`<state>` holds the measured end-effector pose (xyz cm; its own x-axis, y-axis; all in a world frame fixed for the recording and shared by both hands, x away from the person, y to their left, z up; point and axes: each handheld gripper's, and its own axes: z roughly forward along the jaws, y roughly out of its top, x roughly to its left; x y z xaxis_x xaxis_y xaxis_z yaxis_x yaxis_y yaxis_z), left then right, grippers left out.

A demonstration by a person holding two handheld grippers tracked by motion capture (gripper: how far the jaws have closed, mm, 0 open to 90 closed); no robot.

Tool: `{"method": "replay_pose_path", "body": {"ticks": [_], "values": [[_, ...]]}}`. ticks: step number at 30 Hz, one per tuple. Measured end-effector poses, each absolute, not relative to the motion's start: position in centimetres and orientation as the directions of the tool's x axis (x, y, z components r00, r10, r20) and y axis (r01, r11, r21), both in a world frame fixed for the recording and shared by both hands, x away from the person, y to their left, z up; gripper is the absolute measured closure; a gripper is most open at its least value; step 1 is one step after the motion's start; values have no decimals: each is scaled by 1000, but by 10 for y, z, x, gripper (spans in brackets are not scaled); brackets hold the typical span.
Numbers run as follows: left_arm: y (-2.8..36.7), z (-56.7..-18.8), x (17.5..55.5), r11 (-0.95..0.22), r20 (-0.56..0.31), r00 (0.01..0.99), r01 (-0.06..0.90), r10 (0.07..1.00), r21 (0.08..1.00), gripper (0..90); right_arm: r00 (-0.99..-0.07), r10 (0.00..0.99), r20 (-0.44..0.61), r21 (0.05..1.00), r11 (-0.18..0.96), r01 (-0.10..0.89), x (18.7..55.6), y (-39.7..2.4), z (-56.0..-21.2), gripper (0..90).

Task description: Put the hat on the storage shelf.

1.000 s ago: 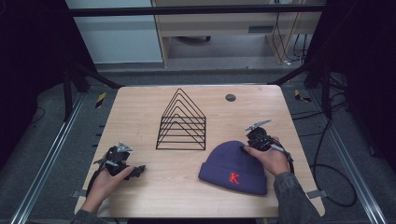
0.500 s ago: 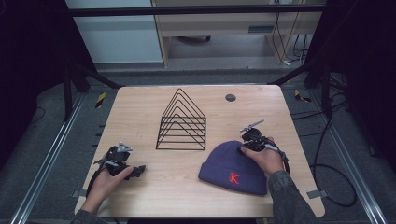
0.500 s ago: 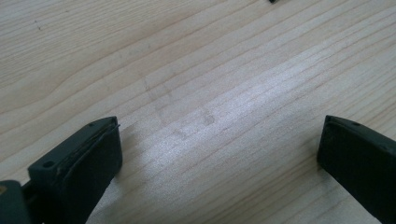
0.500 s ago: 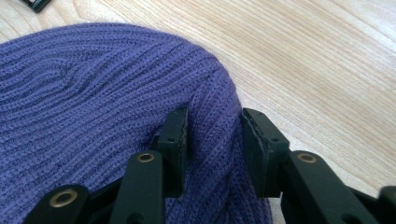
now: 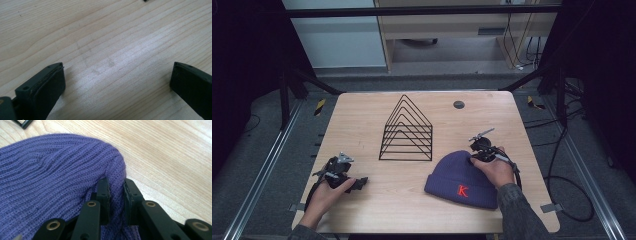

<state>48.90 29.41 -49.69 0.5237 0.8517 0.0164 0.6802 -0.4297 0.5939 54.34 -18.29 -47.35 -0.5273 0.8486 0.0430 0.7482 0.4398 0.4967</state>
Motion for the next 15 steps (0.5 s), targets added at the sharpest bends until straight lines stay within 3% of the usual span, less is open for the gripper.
{"method": "replay_pose_path", "body": {"ticks": [15], "values": [[297, -498, 489, -449, 18, 554, 655, 833, 607, 0, -564, 825, 24, 603, 438, 667, 524, -184, -449, 776]]}}
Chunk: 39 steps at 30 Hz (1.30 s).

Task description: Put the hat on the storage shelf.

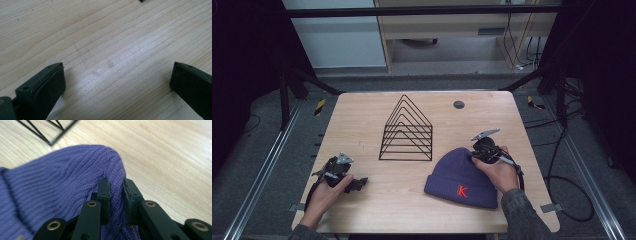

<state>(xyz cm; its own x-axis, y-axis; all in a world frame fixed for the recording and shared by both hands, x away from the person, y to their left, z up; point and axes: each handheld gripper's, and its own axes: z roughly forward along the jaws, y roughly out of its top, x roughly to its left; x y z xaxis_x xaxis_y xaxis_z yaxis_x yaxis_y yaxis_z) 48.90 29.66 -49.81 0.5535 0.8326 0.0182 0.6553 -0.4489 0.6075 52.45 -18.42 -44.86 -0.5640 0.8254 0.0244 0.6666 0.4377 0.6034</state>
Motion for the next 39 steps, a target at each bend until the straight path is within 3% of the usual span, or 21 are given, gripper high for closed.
{"method": "replay_pose_path", "body": {"ticks": [19, 29, 33, 39], "values": [[297, -492, 489, -442, 6, 560, 647, 828, 621, 30, -648, 761, -32, 703, 478, 527, 493, -166, -404, 779], [301, -460, 477, -333, -42, 537, 580, 843, 743, 41, -685, 726, -59, 746, 488, 453, 478, -154, -379, 781], [294, -447, 483, -360, 1, 537, 563, 844, 744, 46, -703, 708, -69, 755, 498, 427, 474, -148, -371, 781], [290, -431, 492, -324, -43, 540, 566, 841, 758, 51, -714, 696, -75, 760, 504, 411, 476, -144, -366, 786]]}}
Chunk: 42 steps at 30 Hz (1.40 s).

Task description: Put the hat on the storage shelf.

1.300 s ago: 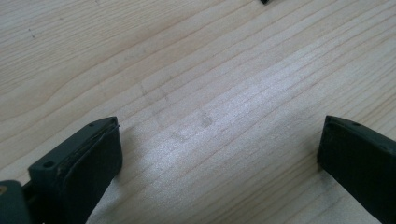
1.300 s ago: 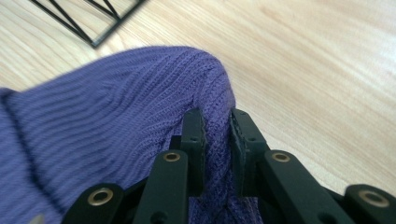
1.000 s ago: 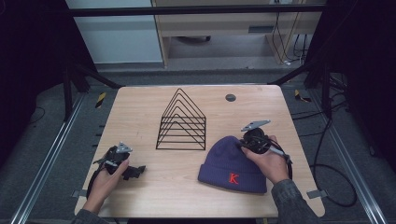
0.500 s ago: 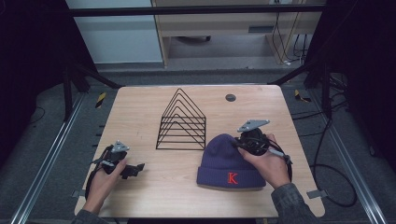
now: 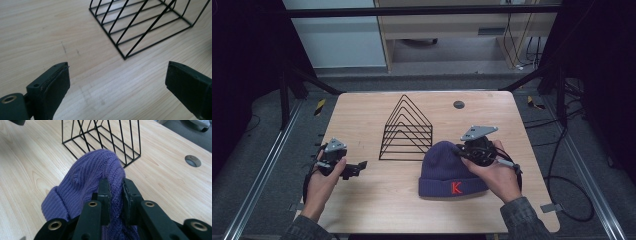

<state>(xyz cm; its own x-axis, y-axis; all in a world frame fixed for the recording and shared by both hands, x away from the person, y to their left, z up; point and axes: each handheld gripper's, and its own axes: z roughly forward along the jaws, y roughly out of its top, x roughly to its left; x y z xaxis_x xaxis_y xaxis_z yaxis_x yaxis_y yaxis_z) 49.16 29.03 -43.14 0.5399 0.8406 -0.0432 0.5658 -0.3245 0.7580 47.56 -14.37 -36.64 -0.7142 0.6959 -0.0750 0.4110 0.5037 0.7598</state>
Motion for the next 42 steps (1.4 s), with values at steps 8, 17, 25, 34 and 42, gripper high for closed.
{"method": "replay_pose_path", "body": {"ticks": [8, 17, 25, 34, 42], "values": [[283, -402, 498, -278, -73, 546, 531, 835, 800, 62, -731, 678, -84, 778, 502, 377, 472, -141, -349, 788], [279, -366, 501, -246, -95, 558, 503, 824, 829, 64, -736, 666, -124, 799, 507, 324, 464, -143, -322, 789], [266, -353, 502, -261, -106, 596, 496, 796, 828, 65, -721, 677, -145, 809, 501, 307, 465, -154, -296, 789], [265, -332, 508, -250, -126, 625, 478, 770, 842, 66, -699, 697, -158, 824, 483, 295, 475, -165, -276, 788], [258, -319, 515, -247, -128, 639, 463, 758, 851, 61, -673, 717, -181, 831, 477, 285, 486, -165, -256, 788]]}}
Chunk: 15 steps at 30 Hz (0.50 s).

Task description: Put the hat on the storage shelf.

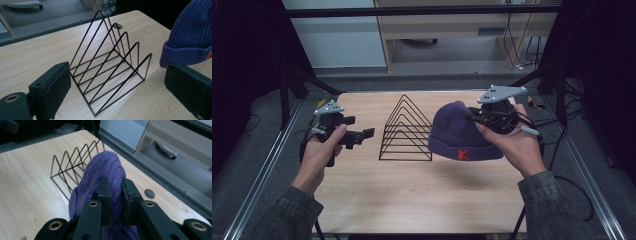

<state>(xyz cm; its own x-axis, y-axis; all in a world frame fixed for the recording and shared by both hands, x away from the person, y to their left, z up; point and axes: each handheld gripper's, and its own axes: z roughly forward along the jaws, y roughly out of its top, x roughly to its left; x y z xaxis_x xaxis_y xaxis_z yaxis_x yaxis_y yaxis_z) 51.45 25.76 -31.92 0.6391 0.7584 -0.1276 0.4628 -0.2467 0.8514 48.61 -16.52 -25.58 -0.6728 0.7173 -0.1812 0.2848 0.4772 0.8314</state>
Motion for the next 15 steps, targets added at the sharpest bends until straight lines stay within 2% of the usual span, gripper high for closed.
{"method": "replay_pose_path", "body": {"ticks": [15], "values": [[245, -308, 513, -254, -112, 667, 427, 737, 868, 55, -654, 729, -200, 848, 463, 257, 504, -148, -227, 787]]}}
